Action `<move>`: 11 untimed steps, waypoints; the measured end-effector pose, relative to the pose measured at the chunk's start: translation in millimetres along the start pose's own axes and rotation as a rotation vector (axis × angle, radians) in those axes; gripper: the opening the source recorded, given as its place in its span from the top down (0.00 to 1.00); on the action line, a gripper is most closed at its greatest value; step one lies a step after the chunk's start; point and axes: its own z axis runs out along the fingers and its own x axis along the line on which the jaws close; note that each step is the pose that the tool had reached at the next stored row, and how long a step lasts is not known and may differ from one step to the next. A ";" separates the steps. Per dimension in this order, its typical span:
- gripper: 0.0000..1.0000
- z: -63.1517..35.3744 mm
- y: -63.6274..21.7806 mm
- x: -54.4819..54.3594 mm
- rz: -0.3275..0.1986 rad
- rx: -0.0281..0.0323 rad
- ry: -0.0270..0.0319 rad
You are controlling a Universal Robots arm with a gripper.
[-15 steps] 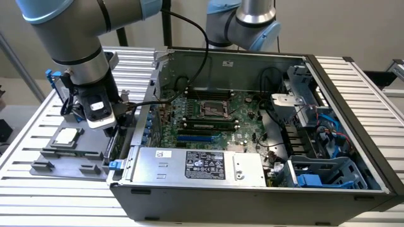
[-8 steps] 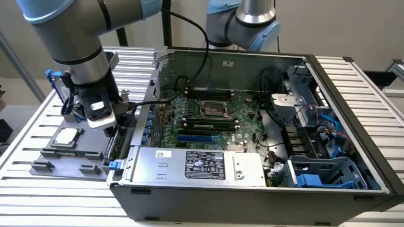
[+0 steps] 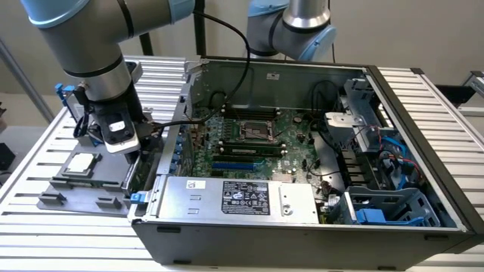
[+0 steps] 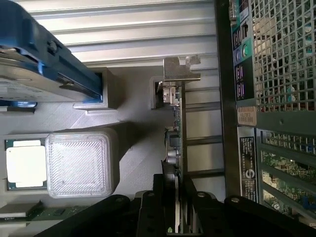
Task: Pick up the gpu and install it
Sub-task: 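Pick up the gpu and move the gpu toward the slot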
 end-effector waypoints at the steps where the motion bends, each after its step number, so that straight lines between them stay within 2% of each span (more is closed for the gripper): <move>1: 1.00 0.0 0.0 0.0 0.000 0.0000 0.0000; 6: 1.00 0.1 -0.1 0.2 -0.001 -0.0001 -0.0002; 11: 1.00 -0.1 -0.5 5.0 -0.031 -0.0012 0.0012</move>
